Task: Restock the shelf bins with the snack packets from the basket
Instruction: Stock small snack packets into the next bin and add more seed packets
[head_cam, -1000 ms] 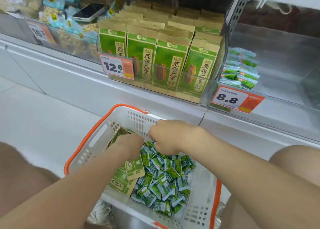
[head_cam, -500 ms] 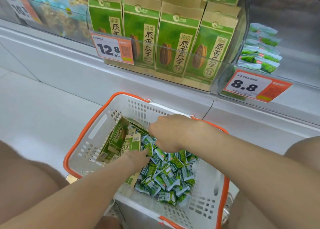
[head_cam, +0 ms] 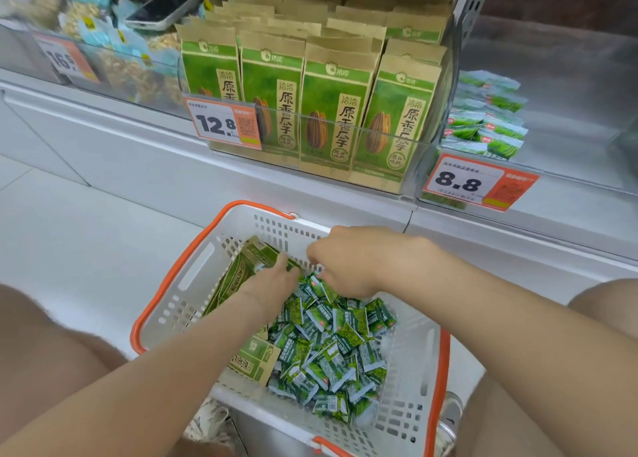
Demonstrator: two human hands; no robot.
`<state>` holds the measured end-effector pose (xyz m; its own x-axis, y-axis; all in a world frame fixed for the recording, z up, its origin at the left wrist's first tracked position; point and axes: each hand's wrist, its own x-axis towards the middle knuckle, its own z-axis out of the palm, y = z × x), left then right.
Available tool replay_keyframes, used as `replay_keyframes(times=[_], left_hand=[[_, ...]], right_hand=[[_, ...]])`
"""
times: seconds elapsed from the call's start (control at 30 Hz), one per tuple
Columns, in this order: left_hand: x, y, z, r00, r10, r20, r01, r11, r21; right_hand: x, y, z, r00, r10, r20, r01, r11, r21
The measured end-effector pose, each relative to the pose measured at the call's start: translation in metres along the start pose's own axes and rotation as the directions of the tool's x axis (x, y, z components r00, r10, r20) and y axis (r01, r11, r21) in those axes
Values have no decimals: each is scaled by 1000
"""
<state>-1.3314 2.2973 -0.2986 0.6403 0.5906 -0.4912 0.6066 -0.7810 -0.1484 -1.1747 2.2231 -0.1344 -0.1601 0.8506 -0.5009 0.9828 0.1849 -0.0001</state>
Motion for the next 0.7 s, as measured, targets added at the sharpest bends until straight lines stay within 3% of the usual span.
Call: replay_keyframes(times=[0.13, 0.3, 0.37, 0.47, 0.6, 0.7], left_hand=[[-16, -14, -55, 984, -132, -115, 96, 956, -278], [-48, -28, -120, 980, -28, -195, -103, 772, -627], [-62, -27, -142, 968, 15, -251, -207, 617, -760], [-80, -20, -166, 939, -38, -342, -320, 268, -909], [-84, -12, -183, 856, -256, -449, -451, 57, -891], [-84, -6, -189, 870, -227, -437, -451, -9, -893]], right_hand=[[-15, 9, 0, 998, 53, -20, -53, 999, 5], [-24, 16, 5, 986, 91, -142, -71, 987, 142], [-29, 14, 4, 982, 81, -170, -36, 966, 257], [-39, 16, -5, 950, 113, -289, 10, 920, 391], [-52, 36, -18, 876, 248, -414, 107, 737, 668], [-63, 50, -25, 833, 357, -423, 172, 559, 811]])
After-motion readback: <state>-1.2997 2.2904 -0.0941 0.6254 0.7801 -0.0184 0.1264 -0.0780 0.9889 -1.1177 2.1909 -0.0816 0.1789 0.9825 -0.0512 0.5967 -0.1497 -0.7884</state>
